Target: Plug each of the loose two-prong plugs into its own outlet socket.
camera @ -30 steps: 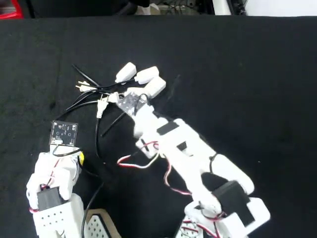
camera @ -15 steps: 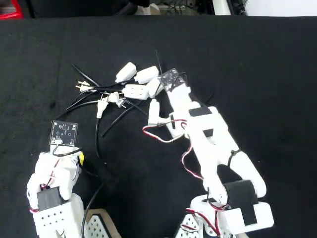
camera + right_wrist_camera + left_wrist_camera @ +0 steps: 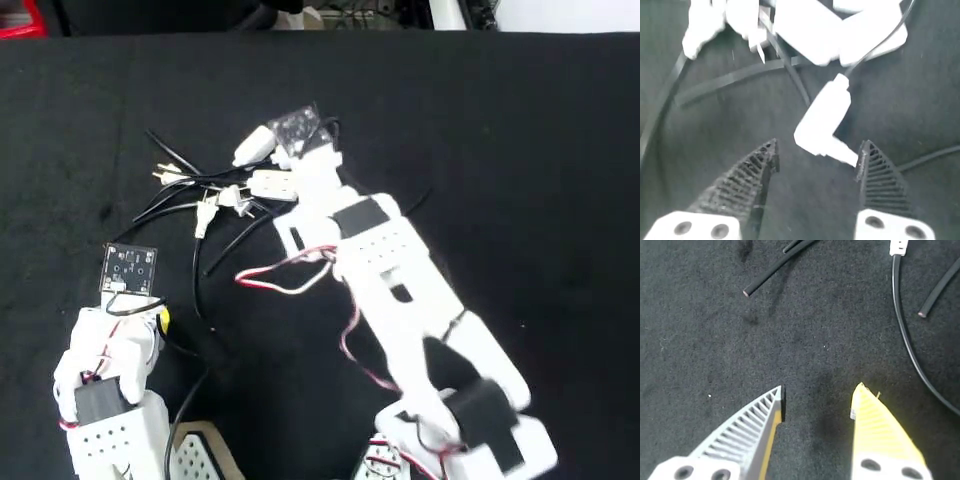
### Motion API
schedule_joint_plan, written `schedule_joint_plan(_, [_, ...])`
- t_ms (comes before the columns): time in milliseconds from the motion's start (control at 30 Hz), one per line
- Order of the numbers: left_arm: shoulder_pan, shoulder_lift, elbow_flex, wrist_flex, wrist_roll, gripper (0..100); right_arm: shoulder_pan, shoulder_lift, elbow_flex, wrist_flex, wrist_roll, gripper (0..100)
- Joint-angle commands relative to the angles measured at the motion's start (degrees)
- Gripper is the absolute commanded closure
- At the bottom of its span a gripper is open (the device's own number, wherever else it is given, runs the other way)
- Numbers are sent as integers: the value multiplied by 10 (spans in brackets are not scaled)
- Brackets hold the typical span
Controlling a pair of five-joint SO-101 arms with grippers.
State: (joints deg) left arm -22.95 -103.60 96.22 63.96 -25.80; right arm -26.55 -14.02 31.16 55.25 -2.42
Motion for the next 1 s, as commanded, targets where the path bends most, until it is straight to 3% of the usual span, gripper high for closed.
schedule_joint_plan(0, [1,-4,5,-4,-4,772,2,82,-49,-59,-55,747])
schedule_joint_plan(367, [1,-4,5,-4,-4,772,25,279,-150,-62,-54,761])
schedule_joint_plan(533, [1,-4,5,-4,-4,772,61,286,-193,-11,-24,992])
schedule_joint_plan(967, [6,-4,4,-4,-4,772,217,288,-284,69,80,987])
